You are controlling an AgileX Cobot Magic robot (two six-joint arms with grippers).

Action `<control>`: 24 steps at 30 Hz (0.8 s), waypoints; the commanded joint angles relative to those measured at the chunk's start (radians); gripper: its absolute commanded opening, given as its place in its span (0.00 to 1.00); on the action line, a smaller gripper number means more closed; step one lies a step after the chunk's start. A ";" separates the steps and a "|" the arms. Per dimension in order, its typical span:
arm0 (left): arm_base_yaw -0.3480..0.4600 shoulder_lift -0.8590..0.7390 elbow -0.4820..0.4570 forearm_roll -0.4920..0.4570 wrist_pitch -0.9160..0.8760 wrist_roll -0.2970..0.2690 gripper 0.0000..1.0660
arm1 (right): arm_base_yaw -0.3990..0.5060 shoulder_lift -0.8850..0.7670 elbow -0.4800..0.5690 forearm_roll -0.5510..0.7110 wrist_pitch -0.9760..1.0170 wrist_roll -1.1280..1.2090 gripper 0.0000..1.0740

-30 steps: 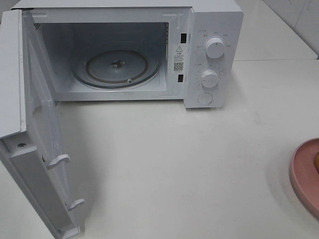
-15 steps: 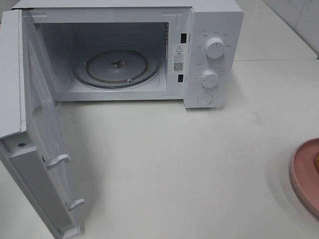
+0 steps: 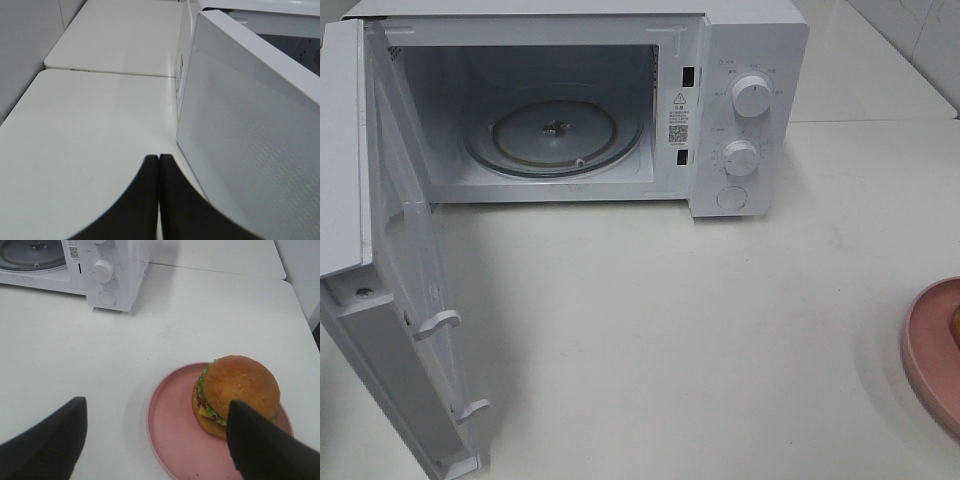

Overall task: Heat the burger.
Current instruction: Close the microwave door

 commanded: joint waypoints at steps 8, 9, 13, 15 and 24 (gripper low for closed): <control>0.001 0.183 0.153 0.009 -0.498 0.024 0.00 | -0.008 -0.027 0.003 -0.001 -0.008 0.000 0.71; 0.001 0.206 0.153 0.015 -0.522 0.023 0.00 | -0.008 -0.027 0.003 -0.001 -0.008 0.000 0.71; 0.001 0.285 0.153 0.045 -0.600 0.011 0.00 | -0.008 -0.027 0.003 -0.001 -0.008 0.000 0.71; 0.001 0.360 0.153 0.079 -0.660 -0.045 0.00 | -0.008 -0.027 0.003 -0.001 -0.008 0.000 0.71; 0.001 0.535 0.146 0.298 -0.841 -0.254 0.00 | -0.008 -0.027 0.003 -0.001 -0.008 0.000 0.71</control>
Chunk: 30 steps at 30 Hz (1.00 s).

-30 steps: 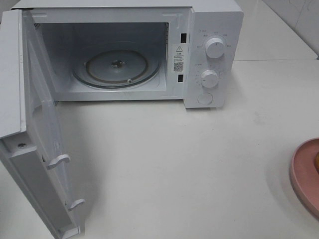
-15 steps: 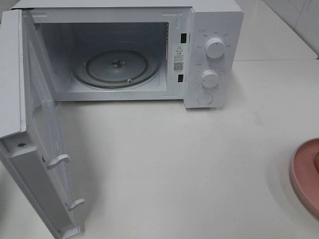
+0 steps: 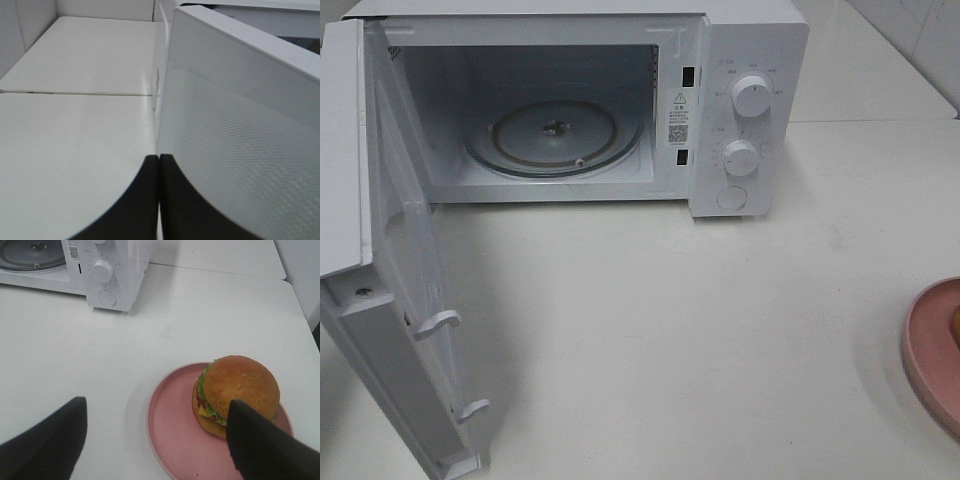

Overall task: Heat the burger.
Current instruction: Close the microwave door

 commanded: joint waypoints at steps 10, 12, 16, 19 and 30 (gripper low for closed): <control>-0.001 0.200 -0.084 0.234 -0.167 -0.162 0.00 | -0.008 -0.027 0.003 -0.001 -0.008 0.000 0.71; -0.018 0.226 -0.094 0.239 -0.178 -0.174 0.00 | -0.008 -0.027 0.003 -0.001 -0.008 0.000 0.71; -0.101 0.303 -0.133 0.236 -0.189 -0.166 0.00 | -0.008 -0.027 0.003 -0.001 -0.008 0.000 0.71; -0.141 0.341 -0.145 0.203 -0.218 -0.167 0.00 | -0.008 -0.027 0.003 -0.001 -0.008 0.000 0.71; -0.273 0.512 -0.213 0.096 -0.295 -0.139 0.00 | -0.008 -0.027 0.003 -0.001 -0.008 0.000 0.71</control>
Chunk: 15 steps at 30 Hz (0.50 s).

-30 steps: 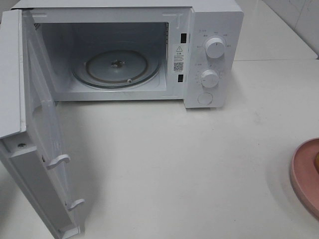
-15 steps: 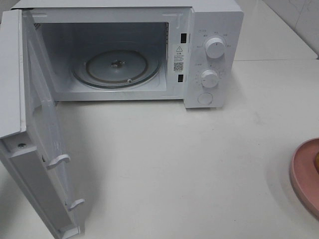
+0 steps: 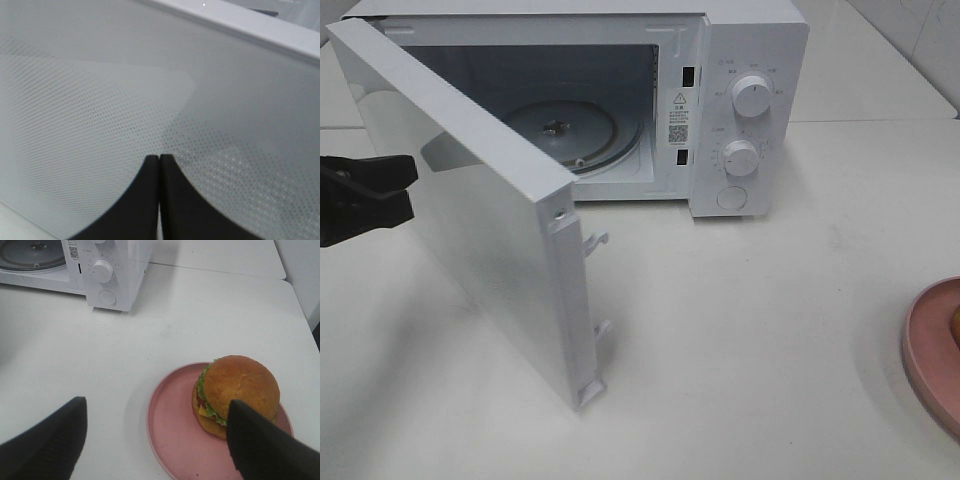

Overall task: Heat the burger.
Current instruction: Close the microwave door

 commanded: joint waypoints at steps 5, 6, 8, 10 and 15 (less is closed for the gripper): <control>-0.101 0.076 -0.080 -0.120 -0.018 0.050 0.00 | -0.008 -0.027 0.003 -0.001 -0.008 0.000 0.71; -0.101 0.076 -0.080 -0.120 -0.018 0.050 0.00 | -0.008 -0.027 0.003 -0.001 -0.008 0.000 0.71; -0.146 0.109 -0.117 -0.181 -0.018 0.091 0.00 | -0.008 -0.027 0.003 -0.001 -0.008 0.000 0.71; -0.161 0.121 -0.132 -0.196 -0.018 0.105 0.00 | -0.008 -0.027 0.003 -0.001 -0.008 0.000 0.71; -0.226 0.177 -0.213 -0.249 -0.018 0.130 0.00 | -0.008 -0.027 0.003 -0.001 -0.008 0.000 0.71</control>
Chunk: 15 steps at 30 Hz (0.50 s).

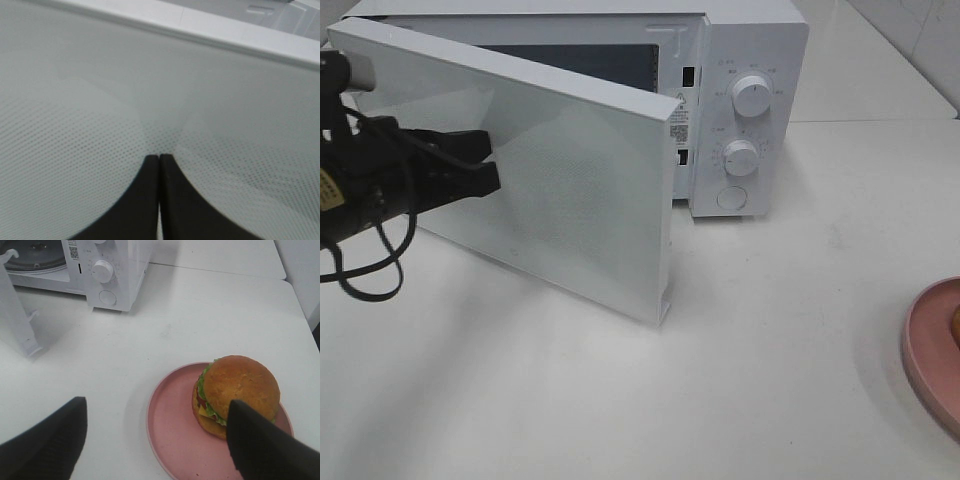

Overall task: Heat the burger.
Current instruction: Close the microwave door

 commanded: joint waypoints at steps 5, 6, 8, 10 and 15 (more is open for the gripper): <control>-0.074 0.086 -0.124 -0.096 -0.014 0.016 0.00 | -0.008 -0.027 0.003 -0.001 -0.008 0.000 0.71; -0.089 0.109 -0.160 -0.097 -0.014 0.016 0.00 | -0.008 -0.027 0.003 -0.001 -0.008 0.000 0.71; -0.094 0.121 -0.175 -0.097 -0.014 0.016 0.00 | -0.008 -0.027 0.003 -0.001 -0.008 0.000 0.71; -0.112 0.160 -0.230 -0.099 -0.010 0.016 0.00 | -0.008 -0.027 0.003 -0.001 -0.008 0.000 0.71; -0.135 0.219 -0.319 -0.102 -0.008 0.016 0.00 | -0.008 -0.027 0.003 -0.001 -0.008 0.000 0.71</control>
